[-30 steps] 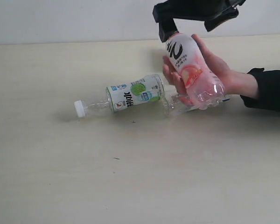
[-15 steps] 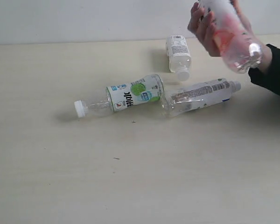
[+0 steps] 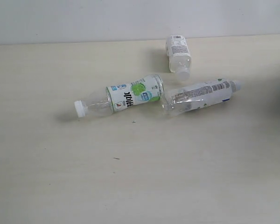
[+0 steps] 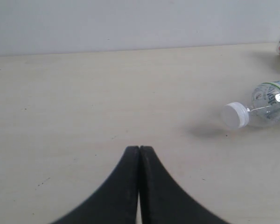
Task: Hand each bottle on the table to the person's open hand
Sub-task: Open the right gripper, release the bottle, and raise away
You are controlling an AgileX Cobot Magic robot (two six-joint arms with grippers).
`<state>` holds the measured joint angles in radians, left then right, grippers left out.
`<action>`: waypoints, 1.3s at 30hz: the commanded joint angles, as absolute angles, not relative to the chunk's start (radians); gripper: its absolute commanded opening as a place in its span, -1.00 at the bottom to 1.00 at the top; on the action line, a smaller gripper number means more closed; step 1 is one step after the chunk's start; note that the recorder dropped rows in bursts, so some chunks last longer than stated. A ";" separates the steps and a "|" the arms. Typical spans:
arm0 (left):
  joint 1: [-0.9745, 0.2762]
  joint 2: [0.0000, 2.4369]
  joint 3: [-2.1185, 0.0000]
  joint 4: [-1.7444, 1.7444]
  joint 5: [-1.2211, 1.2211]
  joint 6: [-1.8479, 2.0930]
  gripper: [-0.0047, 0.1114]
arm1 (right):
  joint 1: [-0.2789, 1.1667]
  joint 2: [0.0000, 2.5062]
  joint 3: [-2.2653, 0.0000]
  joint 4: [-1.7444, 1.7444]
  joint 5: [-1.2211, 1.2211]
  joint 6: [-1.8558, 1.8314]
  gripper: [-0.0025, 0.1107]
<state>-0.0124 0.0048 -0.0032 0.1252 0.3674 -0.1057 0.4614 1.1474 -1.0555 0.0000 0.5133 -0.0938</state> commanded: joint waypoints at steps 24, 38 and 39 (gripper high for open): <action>-0.010 0.000 0.000 0.126 0.362 -0.110 -0.88 | 0.455 0.474 -0.413 0.000 0.237 -0.156 -0.96; -0.010 0.000 0.000 0.126 0.362 -0.110 -0.88 | 0.524 0.244 -0.177 0.020 0.223 -0.158 -0.96; -0.010 0.000 0.000 0.126 0.362 -0.110 -0.88 | 0.524 0.242 -0.177 0.025 0.219 -0.158 -0.96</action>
<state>-0.0124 0.0048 -0.0032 0.1252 0.3674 -0.1057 0.5201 0.2603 -0.1815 0.0236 0.2598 -0.1489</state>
